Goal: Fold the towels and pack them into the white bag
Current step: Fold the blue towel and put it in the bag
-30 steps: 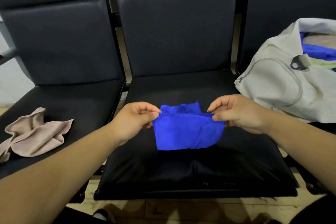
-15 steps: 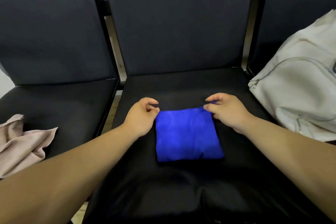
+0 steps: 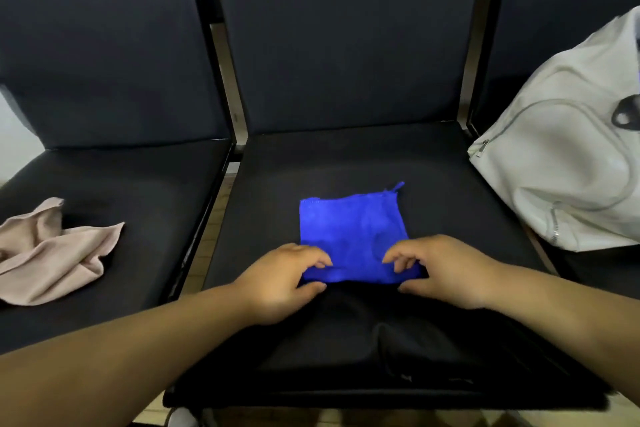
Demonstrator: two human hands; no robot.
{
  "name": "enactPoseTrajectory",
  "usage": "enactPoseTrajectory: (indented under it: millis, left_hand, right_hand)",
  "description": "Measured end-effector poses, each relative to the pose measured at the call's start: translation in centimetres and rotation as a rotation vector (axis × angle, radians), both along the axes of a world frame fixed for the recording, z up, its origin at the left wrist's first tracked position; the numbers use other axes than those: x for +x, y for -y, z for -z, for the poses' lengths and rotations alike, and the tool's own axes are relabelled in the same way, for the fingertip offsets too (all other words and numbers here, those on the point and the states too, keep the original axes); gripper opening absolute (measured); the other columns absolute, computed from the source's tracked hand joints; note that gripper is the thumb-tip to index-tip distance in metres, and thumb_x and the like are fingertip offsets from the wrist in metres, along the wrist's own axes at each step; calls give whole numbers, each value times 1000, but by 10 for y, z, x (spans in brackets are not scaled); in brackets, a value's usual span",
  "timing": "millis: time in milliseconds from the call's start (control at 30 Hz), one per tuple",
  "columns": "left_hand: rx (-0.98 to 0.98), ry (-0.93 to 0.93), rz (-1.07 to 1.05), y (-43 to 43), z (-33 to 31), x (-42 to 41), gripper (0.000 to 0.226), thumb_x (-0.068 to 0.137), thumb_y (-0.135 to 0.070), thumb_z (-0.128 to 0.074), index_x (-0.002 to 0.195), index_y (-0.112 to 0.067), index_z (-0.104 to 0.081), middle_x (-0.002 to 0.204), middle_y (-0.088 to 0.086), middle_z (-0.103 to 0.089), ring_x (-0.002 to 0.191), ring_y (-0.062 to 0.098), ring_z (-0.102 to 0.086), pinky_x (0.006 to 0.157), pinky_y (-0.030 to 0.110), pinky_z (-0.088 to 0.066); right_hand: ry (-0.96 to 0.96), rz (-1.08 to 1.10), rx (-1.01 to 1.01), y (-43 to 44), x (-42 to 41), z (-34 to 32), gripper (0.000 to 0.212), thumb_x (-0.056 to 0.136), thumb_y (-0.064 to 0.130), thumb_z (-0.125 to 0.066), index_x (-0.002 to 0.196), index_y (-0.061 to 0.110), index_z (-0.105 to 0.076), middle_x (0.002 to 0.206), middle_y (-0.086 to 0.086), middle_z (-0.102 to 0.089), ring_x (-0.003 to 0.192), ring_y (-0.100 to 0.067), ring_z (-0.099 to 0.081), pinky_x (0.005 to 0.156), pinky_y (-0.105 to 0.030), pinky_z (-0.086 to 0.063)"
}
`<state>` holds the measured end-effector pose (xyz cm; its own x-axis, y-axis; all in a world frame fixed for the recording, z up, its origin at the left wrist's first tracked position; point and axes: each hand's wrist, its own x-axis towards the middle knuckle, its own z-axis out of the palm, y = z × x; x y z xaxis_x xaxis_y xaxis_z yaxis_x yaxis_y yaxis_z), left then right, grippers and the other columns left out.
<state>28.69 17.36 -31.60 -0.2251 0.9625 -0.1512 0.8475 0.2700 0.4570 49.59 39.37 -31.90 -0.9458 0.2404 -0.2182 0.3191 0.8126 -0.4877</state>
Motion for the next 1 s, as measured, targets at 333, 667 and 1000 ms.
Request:
enactPoseTrajectory:
  millis: [333, 667, 1000]
  left_hand:
    - [-1, 41, -103, 16, -7, 12, 25, 95, -18, -66, 116, -31, -68, 109, -20, -67, 102, -2, -61, 94, 20, -48]
    - [158, 471, -416, 5, -38, 5, 29, 92, -1, -60, 104, -25, -68, 74, -3, -69, 71, 6, -65, 79, 24, -50]
    - [121, 352, -540, -17, -6, -13, 25, 95, -15, -63, 108, -35, -57, 92, -4, -68, 85, 11, -66, 75, 21, -46]
  right_hand:
    - [-105, 97, -80, 13, 14, -14, 32, 93, 15, -68, 95, 45, -59, 86, 28, -67, 80, 3, -65, 75, -9, -45]
    - [-246, 340, -313, -3, -3, -47, 23, 93, 10, -66, 102, 31, -63, 88, 13, -75, 78, 0, -69, 74, -23, -49]
    - [-178, 482, -303, -14, -40, -15, 9, 94, 25, -68, 96, 32, -63, 87, 8, -75, 82, -9, -70, 77, -29, -55]
